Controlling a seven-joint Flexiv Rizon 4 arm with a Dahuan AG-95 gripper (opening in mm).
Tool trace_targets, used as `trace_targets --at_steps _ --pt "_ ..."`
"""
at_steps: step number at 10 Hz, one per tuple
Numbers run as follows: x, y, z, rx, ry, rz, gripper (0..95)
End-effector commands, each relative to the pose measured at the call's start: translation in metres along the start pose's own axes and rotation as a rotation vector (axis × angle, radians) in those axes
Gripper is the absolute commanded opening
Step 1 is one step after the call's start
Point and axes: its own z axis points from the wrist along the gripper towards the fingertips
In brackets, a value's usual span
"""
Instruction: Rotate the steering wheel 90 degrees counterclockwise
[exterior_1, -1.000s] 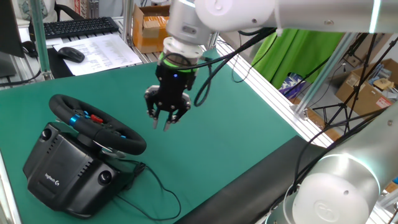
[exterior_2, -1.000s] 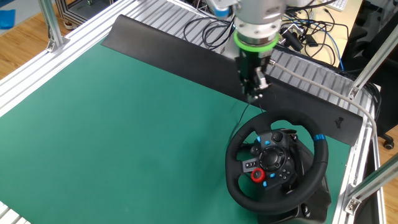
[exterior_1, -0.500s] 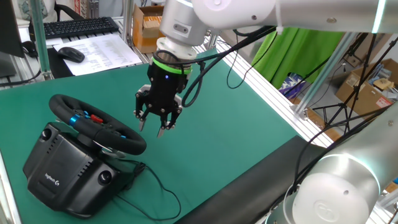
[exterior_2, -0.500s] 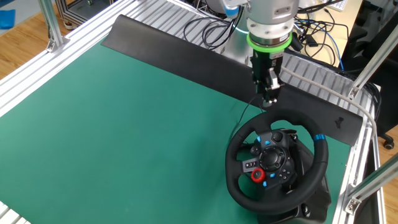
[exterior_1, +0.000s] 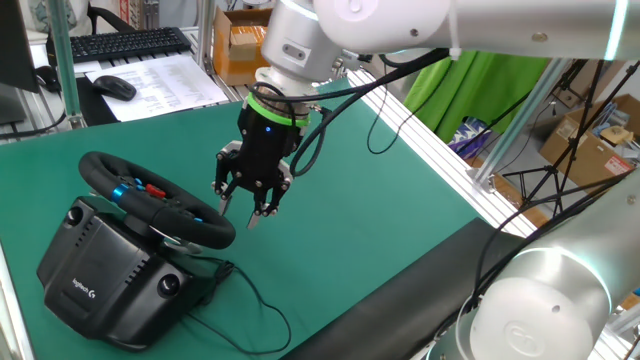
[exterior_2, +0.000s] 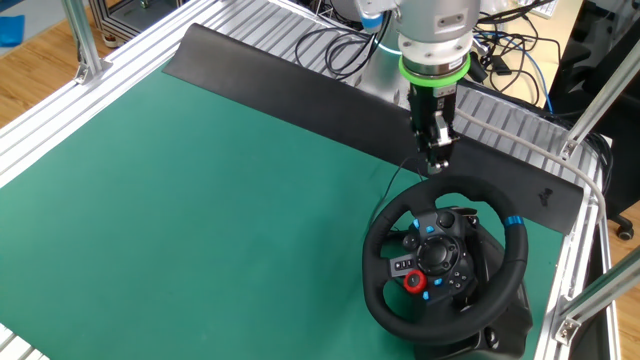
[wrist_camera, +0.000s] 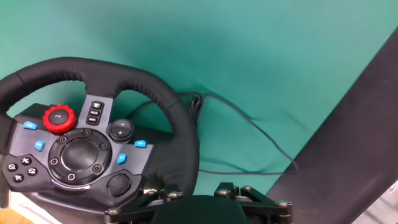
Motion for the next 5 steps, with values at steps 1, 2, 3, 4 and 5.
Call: trace_targets --at_steps 1,2,3,4,5 --pt "0.0093 0.0059 -0.0002 -0.023 0.012 0.042 38.0" --pt "0.0119 0.0072 0.0000 -0.026 0.015 0.054 38.0" --pt "0.0132 0.0079 0.0002 -0.035 0.026 0.068 38.0" --pt "0.0131 0.0083 0.0008 -0.041 0.033 0.078 38.0" --pt "0.0130 0.0088 0.0019 -0.049 0.040 0.086 38.0"
